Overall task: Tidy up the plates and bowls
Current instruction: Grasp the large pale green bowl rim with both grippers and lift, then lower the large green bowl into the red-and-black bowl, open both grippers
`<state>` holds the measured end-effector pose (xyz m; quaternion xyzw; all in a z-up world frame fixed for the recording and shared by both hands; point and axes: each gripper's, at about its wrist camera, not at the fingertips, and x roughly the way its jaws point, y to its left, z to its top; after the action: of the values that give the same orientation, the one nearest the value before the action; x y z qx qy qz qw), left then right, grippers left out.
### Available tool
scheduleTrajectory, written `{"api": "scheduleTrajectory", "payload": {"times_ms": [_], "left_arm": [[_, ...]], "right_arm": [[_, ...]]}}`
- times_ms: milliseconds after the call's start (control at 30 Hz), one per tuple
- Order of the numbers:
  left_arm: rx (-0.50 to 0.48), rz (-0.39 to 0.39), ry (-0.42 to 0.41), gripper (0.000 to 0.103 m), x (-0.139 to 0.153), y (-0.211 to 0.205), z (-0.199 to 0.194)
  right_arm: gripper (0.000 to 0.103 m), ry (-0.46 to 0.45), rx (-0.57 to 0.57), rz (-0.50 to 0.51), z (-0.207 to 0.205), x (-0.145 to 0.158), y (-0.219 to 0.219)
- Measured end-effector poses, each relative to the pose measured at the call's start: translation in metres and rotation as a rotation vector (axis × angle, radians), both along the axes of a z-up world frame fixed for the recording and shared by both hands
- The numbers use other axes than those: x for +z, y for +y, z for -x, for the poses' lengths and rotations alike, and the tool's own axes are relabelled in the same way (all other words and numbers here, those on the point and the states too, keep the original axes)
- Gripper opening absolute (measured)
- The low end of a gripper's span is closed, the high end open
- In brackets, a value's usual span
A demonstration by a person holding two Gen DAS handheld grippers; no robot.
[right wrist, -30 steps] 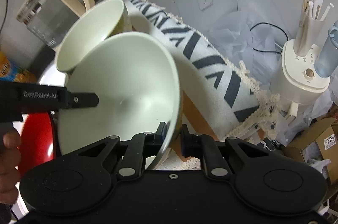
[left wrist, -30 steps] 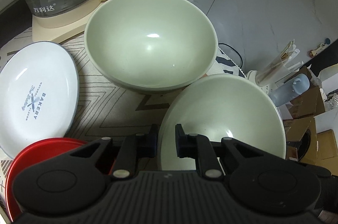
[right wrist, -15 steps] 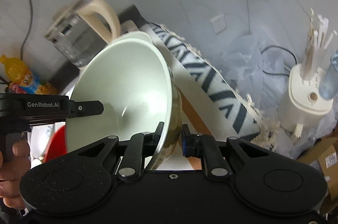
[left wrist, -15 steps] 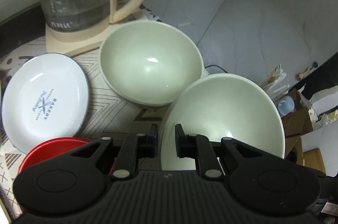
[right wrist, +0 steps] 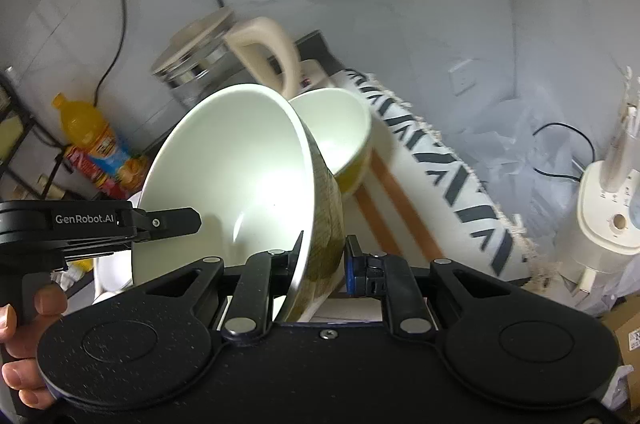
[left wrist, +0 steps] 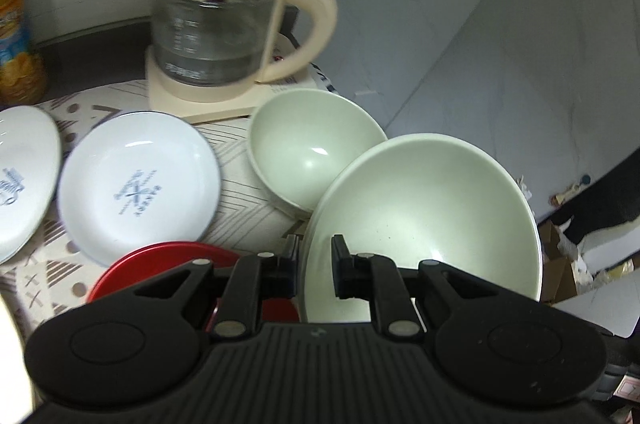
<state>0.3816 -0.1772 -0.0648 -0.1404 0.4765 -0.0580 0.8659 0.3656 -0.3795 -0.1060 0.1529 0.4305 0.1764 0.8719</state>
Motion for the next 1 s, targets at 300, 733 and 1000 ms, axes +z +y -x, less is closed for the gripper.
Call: {"api": "scheduleTrajectory", "payload": {"times_ms": [300,733,1000], "left_arm": [[0.1,0.002,-0.004,0.014,0.006,0.031,0.028],[0.199,0.016,0.024,0.014,-0.003,0.061,0.059],[0.249,0.039,0.056,0.014,-0.017,0.072,0.071]], "right_arm": [[0.019,0.014,0.091,0.01,0.012,-0.002,0.032],[0.02,0.007,0.195,0.098,0.022,-0.006,0.067],[0.022,-0.01,0.236,0.181,0.027,-0.013,0.088]]}}
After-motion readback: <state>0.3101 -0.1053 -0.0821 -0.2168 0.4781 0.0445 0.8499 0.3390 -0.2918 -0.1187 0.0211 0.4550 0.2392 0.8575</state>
